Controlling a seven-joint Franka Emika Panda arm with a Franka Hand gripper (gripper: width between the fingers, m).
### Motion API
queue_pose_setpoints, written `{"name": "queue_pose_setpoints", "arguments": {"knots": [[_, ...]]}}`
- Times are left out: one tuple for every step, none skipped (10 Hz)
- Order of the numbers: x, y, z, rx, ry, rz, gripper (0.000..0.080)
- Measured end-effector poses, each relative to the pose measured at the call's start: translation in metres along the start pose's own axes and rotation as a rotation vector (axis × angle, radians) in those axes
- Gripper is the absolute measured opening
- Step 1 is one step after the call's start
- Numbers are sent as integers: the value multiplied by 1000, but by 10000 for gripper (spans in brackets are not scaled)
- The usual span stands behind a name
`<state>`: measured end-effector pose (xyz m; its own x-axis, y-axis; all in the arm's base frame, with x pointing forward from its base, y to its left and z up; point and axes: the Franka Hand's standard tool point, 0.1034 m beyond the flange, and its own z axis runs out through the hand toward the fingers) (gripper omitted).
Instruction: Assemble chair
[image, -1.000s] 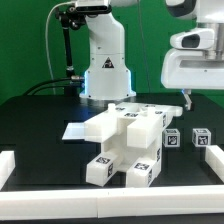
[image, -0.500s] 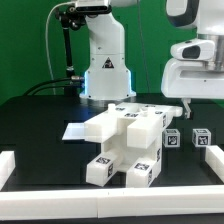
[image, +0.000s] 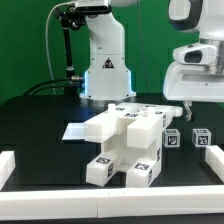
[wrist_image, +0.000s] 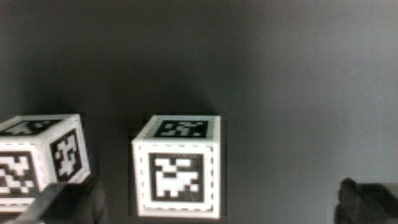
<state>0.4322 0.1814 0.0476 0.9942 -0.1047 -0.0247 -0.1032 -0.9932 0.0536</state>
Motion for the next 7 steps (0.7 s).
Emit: {"name": "queue_pose_setpoints", "arguments": {"knots": [[7,6,-14,3,-3,28,649],[13,10,-25,1,-11,27,649],[13,10,-24,3,-6,27,649],[13,10,-23,2,-8,26,649],[13,10,-23,2,-8,29,649],[5,12,-21,9,0,125,649],[-2,21,-13,30,11,175,649]]}}
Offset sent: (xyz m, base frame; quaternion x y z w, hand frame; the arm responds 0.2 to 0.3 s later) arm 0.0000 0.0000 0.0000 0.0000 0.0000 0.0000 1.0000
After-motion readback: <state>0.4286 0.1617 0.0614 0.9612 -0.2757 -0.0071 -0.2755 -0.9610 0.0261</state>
